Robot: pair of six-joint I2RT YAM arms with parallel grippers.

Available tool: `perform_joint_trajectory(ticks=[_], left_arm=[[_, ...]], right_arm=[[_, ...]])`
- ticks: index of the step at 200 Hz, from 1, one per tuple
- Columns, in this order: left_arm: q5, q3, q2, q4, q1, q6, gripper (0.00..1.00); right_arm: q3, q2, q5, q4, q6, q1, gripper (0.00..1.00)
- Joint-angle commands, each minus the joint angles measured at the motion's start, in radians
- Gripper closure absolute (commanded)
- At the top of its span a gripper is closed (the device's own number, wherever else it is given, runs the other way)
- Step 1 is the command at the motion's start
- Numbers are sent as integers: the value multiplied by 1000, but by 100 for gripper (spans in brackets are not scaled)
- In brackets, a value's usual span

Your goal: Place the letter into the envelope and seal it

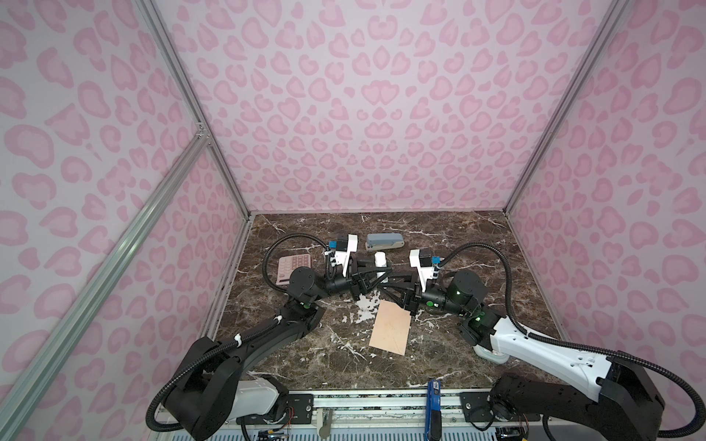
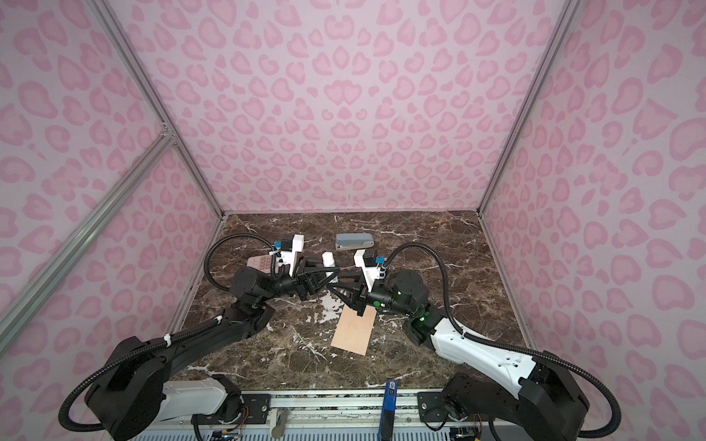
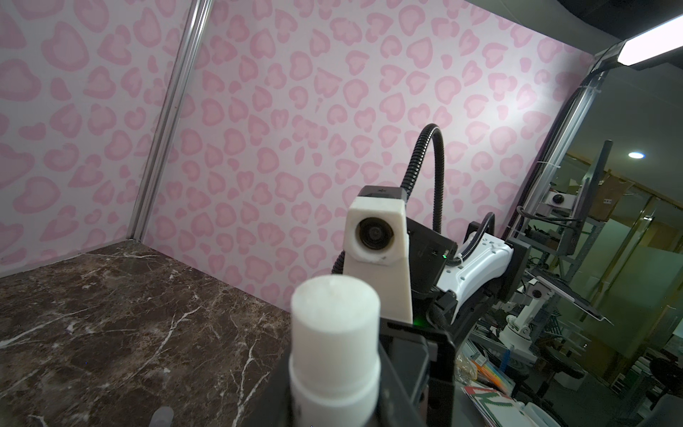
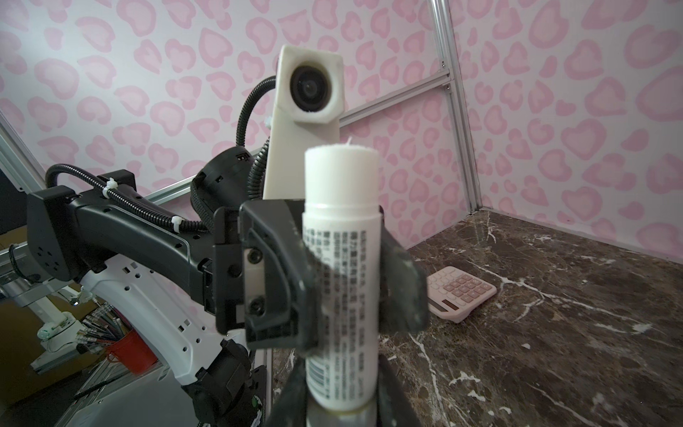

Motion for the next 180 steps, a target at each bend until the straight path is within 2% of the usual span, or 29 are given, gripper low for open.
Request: perform_joint_trajectory(ticks=[1, 58, 81, 112, 151, 180], left_arm=[[0, 5, 1, 52, -1, 0, 96], [-43, -11, -19, 3, -4, 39, 96], [-84, -9, -52, -97, -16, 106, 96], [-199, -5, -111, -247, -53, 211, 96], [-302, 0, -157, -335, -94, 274, 96], [-370, -17, -172, -321, -121, 279, 96]], right_arm=[[0, -2, 1, 26, -15, 0, 77], [21, -17, 63, -44, -43, 0, 81], [42, -31, 133, -129, -94, 10, 83], [71, -37, 222, -210, -167, 36, 83], [109, -43, 410, -300, -269, 98, 85], [133, -50, 565, -338, -342, 151, 85]])
